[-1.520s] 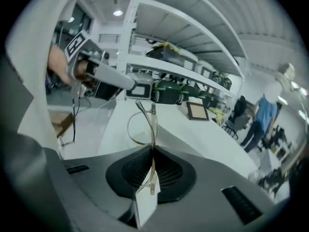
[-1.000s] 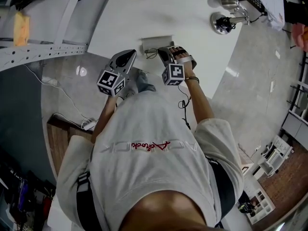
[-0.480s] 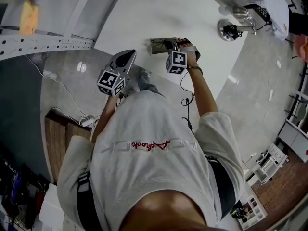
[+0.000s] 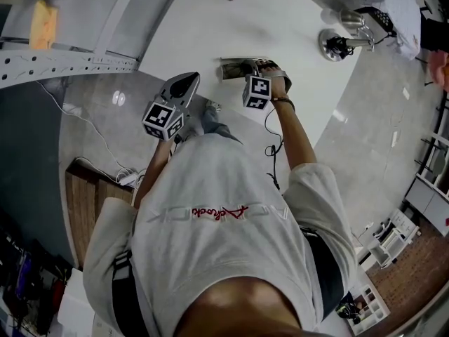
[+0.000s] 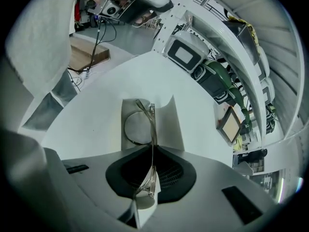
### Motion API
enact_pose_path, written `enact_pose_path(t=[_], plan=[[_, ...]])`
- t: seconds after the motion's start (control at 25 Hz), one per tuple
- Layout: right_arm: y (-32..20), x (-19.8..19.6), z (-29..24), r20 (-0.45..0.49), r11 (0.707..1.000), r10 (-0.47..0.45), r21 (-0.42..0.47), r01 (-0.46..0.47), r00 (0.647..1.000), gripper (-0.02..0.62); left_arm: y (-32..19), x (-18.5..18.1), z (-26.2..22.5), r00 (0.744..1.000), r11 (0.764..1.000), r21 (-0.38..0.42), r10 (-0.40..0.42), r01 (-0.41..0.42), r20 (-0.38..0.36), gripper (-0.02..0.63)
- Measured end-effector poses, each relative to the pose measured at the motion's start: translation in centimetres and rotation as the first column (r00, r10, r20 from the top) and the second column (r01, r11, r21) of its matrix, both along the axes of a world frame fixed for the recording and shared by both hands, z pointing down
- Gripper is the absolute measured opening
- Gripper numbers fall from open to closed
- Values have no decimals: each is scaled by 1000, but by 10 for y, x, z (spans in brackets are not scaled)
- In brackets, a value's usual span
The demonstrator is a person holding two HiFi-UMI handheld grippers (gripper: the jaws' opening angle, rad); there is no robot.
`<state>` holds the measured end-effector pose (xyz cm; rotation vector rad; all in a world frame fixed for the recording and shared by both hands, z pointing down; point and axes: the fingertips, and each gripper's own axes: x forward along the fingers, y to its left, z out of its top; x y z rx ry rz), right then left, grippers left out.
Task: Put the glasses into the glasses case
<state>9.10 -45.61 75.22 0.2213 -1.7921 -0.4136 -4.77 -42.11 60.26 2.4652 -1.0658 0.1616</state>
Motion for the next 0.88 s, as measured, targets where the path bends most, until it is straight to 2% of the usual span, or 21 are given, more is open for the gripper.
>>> enact_pose_path(t=[0.24,0.36,0.52,0.88], plan=[[-2,-1,-1,30,1000,12,-8,-12,999,25,-1,-2,1,1000,1000,0,3,-3,4,9],[-3,-2,-4,47,1000,20,-20,-19,999,92,-1,-5,2,1000,1000,1,7,-7,2,8],[-1,1,-10,32,999,20,-26,-19,999,135,1,-4,-2,1000,1000,12,16,-16,-7,9],[13,6,-44,59,996,80,45,-83,995,144,17,2,-18,998,997,57,57,-56,-20,9]])
